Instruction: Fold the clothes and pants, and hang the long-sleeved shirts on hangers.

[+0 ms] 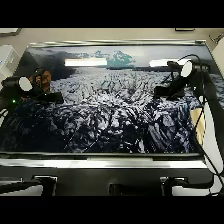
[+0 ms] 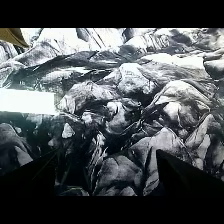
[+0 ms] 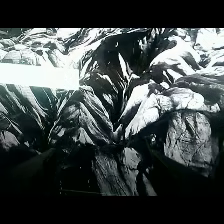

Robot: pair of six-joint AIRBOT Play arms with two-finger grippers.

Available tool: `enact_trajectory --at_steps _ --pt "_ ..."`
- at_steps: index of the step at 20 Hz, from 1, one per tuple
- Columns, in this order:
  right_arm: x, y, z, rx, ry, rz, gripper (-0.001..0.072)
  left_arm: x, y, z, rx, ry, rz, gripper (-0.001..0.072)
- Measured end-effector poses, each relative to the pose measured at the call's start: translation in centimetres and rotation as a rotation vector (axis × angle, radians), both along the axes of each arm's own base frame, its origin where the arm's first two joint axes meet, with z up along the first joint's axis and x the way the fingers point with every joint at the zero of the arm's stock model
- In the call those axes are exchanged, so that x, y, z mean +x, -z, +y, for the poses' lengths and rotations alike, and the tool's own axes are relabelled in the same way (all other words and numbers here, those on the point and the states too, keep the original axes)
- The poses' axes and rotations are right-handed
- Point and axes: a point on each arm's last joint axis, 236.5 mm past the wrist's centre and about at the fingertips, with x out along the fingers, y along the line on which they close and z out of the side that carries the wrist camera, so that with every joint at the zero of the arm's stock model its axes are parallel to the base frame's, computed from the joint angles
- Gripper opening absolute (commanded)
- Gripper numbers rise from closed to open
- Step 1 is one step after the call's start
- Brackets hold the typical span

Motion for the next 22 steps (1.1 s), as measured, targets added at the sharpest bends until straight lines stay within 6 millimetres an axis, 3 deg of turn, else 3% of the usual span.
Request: enact_trajectory --at_steps 14,19,22 --pt "0.3 -0.1 0.0 0.001 0.005 -0.014 0.0668 0.1 0.0 0.0 -0.001 -0.003 -0.004 0.0711" --pt "0.7 -0.2 0.0 0.002 0.006 -0.028 0.0667 1.9 -0.7 -0.2 -0.02 -0.028 -0.084 0.0711" --pt "1.2 -0.3 0.0 0.003 0.009 -0.053 0.0667 4.8 -2.3 -1.1 -0.079 -0.059 -0.218 0.0711"
